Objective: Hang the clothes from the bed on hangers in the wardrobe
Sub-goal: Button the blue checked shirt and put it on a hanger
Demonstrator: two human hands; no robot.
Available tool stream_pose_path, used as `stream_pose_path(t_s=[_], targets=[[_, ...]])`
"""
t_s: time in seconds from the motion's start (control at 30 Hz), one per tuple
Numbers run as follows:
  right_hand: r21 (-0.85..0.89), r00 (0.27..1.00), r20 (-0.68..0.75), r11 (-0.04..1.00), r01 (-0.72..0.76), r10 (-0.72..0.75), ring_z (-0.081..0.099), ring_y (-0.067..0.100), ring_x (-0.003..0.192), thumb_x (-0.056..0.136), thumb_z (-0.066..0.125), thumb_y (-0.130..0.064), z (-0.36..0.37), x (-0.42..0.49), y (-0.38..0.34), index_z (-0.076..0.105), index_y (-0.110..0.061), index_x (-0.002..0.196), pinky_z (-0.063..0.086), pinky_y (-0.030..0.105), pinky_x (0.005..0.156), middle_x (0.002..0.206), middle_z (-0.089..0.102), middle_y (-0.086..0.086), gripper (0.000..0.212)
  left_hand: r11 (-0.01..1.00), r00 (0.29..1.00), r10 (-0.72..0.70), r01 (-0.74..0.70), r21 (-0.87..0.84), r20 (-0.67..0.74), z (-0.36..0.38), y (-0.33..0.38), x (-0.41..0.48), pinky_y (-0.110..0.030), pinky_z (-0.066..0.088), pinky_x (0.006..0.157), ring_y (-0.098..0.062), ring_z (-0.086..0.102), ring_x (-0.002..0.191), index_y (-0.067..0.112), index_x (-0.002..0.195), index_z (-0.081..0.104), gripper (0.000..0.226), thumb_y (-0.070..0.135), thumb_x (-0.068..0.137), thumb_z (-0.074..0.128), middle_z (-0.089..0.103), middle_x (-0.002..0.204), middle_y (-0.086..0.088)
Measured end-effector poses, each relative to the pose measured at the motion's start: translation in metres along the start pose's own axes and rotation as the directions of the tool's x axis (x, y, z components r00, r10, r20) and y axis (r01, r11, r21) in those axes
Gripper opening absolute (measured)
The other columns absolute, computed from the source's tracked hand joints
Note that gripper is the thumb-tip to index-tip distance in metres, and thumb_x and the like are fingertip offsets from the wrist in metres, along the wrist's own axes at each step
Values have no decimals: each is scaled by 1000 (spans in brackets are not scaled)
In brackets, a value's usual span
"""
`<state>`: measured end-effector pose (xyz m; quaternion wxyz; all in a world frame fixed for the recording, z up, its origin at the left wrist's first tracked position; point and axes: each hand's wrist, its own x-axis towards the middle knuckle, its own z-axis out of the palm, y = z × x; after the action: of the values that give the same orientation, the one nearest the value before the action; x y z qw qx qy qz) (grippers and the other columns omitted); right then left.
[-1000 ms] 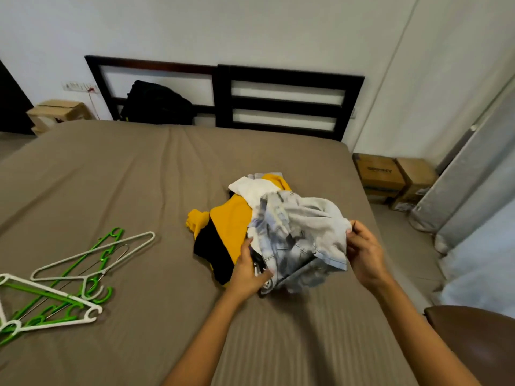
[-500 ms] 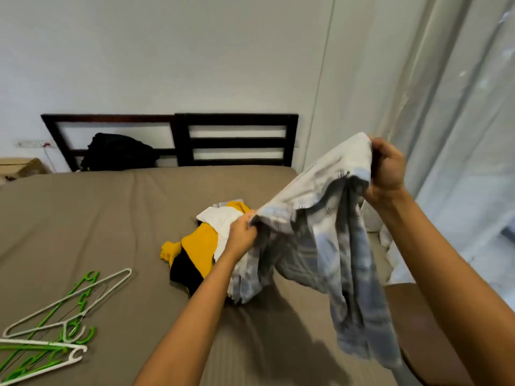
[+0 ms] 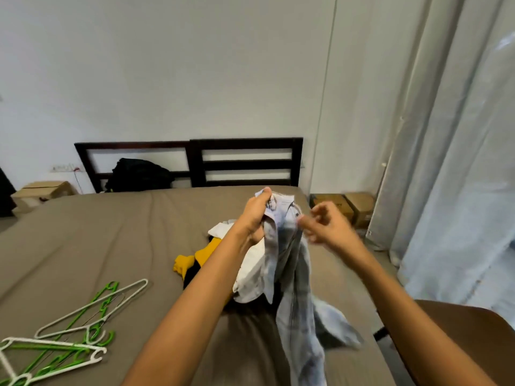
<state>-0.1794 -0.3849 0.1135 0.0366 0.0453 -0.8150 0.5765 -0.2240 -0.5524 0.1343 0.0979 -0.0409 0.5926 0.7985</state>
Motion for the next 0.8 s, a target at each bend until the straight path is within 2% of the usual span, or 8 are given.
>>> stream_pose_path(t_s=[0.1,0.2,0.33,0.4,0.53,0.63,0.7,0.8], targets=[[-233,995,84,970,68,-50,46,11,114,66,81,-47,35,-22,-14,25,-13,135,45,26,91,128,42,-3,95,969,997,64,-54,-243,35,37,38,-14,-34,56,72,-22,63,80,2,113,54,37,33,101,37,64,90,-15],[-139,971,-181,982,131,-155,54,21,106,82,70,-25,36,-10,-36,36,-5,129,43,26,81,117,53,7,62,911,966,254,-227,-344,36,69,89,-34,-38,54,84,-26,61,91,-3,124,49,50,39,97,45,59,102,-20],[60,932,-273,963,263,-238,58,15,73,70,53,-7,-22,16,-63,56,-22,96,47,33,64,82,62,2,30,725,789,612,-587,360,54,60,128,-51,-41,52,87,-22,64,88,13,84,64,51,61,71,66,66,89,-10],[110,918,-202,924,367,-341,58,5,64,78,54,4,-56,16,-76,46,-26,106,48,23,58,86,61,4,41,489,707,706,-517,703,29,38,129,-47,-33,50,88,-19,63,97,9,99,66,54,56,72,72,68,102,-7],[42,862,84,866,498,-500,57,3,75,84,67,-2,-110,13,-103,46,-29,109,49,16,62,88,57,0,43,275,633,774,-312,909,-17,0,103,-33,-37,49,85,-32,62,101,-1,108,62,43,26,77,75,66,109,-19],[91,858,167,875,476,-485,56,4,67,85,63,-16,-128,19,-117,59,-10,89,46,15,62,72,62,-7,8,46,398,917,-93,995,-5,-9,80,-41,-38,52,54,-36,67,69,4,80,64,17,15,75,76,68,76,-18],[120,884,197,906,407,-423,49,7,59,84,65,-32,-134,22,-127,57,-7,80,40,19,53,65,55,-2,27,-112,191,975,-39,993,117,-11,64,-53,-29,43,41,-29,61,52,13,70,55,31,21,66,85,60,60,-9],[164,930,257,960,225,-262,46,16,56,72,75,-43,-142,25,-137,59,-9,83,38,25,52,70,50,8,39,-285,-122,955,-122,951,270,-15,40,-58,-37,41,65,-26,51,76,14,84,42,39,27,74,78,47,86,-8]])
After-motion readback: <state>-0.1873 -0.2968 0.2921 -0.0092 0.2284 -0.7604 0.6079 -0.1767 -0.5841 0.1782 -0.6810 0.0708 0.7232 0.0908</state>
